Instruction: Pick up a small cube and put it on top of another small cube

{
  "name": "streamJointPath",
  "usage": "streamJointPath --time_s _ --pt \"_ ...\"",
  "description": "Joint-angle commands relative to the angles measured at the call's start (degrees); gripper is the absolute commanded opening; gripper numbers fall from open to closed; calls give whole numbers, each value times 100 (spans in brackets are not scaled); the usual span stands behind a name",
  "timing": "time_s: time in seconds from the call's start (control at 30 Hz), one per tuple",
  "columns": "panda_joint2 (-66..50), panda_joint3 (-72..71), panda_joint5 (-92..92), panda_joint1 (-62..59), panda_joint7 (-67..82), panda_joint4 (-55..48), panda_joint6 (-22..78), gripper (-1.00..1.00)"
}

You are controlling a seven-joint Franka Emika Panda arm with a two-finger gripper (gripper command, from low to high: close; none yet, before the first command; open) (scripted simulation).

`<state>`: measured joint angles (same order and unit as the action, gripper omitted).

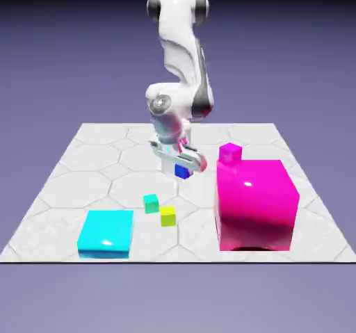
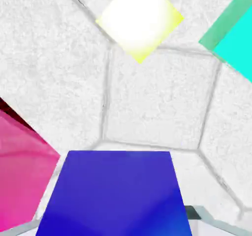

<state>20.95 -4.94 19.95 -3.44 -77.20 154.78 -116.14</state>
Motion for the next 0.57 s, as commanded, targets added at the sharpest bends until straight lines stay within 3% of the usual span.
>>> streamJointPath --time_s 0.0,0.23,0.43,0.47,0.53 --pt "142 -199 137 -49 -257 -155 242 -100" --pt "1045 -1462 1109 -357 -1844 -1138 1757 -100" --pt "813 -1835 1503 -174 -1684 -369 724 -100" --pt "813 -1835 1503 -174 -1684 -369 724 100" --pt "869 -1745 1408 -218 -1722 -554 973 100"
